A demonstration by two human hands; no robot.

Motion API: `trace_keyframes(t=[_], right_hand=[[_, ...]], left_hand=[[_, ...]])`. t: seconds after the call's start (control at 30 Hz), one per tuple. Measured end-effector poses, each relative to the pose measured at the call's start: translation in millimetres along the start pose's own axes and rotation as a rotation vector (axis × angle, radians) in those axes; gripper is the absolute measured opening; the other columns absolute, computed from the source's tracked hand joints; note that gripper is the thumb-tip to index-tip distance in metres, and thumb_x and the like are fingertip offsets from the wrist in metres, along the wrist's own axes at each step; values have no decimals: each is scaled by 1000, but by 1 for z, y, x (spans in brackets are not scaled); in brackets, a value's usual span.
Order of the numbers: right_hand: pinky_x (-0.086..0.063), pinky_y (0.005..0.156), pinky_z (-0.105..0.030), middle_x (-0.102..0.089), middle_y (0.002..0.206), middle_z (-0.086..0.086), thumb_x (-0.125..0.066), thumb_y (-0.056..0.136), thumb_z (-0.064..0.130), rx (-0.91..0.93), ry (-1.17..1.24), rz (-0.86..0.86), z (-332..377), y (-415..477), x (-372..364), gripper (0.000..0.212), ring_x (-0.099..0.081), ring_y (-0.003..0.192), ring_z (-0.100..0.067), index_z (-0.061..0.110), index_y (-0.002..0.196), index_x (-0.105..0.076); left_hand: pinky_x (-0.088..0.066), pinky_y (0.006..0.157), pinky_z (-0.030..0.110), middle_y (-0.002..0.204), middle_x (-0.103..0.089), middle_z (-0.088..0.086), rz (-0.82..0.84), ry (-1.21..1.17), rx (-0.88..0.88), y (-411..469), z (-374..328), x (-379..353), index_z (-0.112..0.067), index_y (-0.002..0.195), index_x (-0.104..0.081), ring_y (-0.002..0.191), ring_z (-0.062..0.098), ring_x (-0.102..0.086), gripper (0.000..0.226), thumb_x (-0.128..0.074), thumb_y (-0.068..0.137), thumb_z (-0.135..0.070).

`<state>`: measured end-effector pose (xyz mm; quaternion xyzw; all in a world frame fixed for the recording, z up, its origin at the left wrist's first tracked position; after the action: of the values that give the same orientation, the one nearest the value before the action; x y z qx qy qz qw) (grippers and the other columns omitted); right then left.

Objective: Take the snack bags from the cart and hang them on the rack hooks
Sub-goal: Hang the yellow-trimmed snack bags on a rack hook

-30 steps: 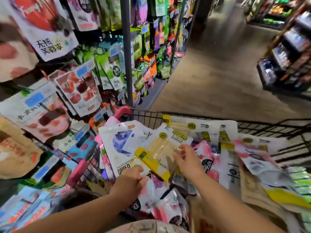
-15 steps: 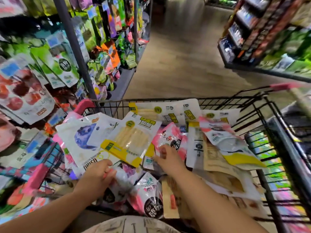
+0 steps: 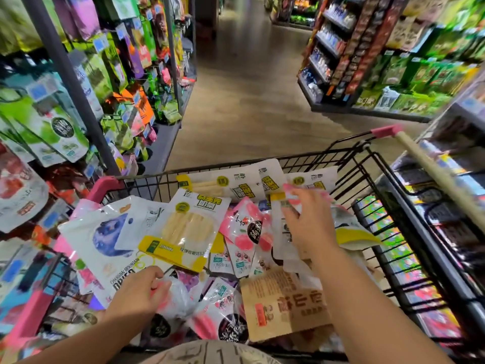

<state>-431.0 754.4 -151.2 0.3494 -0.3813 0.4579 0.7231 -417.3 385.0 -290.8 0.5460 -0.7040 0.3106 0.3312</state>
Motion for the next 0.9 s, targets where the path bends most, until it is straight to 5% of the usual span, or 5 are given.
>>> trace_keyframes(t=[0.17, 0.3, 0.53, 0.73, 0.9], right_hand=[[-26, 112, -51, -38, 149, -4, -63, 79, 63, -305, -365, 87, -65, 6, 7, 74, -31, 138, -29, 33, 142, -39], [-42, 102, -46, -43, 145, -2, -67, 74, 67, -396, -292, 187, -89, -3, -5, 73, -42, 130, -34, 44, 138, -39], [-34, 97, -42, -59, 125, 7, -54, 85, 56, -247, -275, 208, -45, -9, -25, 37, -52, 116, -21, 42, 119, -57], [-27, 110, -42, -57, 129, 5, -52, 91, 53, 24, -369, 219, 23, -23, -68, 38, -43, 127, -20, 35, 123, -59], [-41, 79, -30, -57, 103, -3, -57, 93, 43, 33, -6, 562, 74, -48, -131, 21, -56, 104, -24, 23, 92, -62]], left_hand=[[-34, 58, 29, 67, -57, -10, 6, 9, -17, -4, -2, 2, -29, 76, -53, 69, 4, -50, 15, -62, 87, -35], [-36, 58, 29, 65, -56, -8, 5, -5, -18, -6, -2, 2, -27, 74, -52, 68, 4, -50, 17, -63, 87, -33], [-40, 61, 30, 66, -57, -9, 8, -39, -12, -6, -2, 2, -29, 76, -53, 71, 8, -51, 15, -61, 88, -34], [-40, 67, 33, 69, -57, -11, 11, -74, -1, -1, 1, 2, -28, 80, -55, 75, 9, -52, 21, -48, 83, -48], [-37, 66, 30, 70, -57, -9, 16, -147, 89, 0, 3, 2, -29, 81, -55, 76, 10, -51, 18, -50, 83, -46]])
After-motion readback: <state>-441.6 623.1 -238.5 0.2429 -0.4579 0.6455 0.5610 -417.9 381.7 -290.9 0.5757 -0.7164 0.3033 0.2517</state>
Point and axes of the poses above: each hand's wrist, its own y-axis towards the middle knuckle, its own x-axis out of the back of the hand, z = x × y, the point moved 6 cm from there along y, towards the middle knuckle
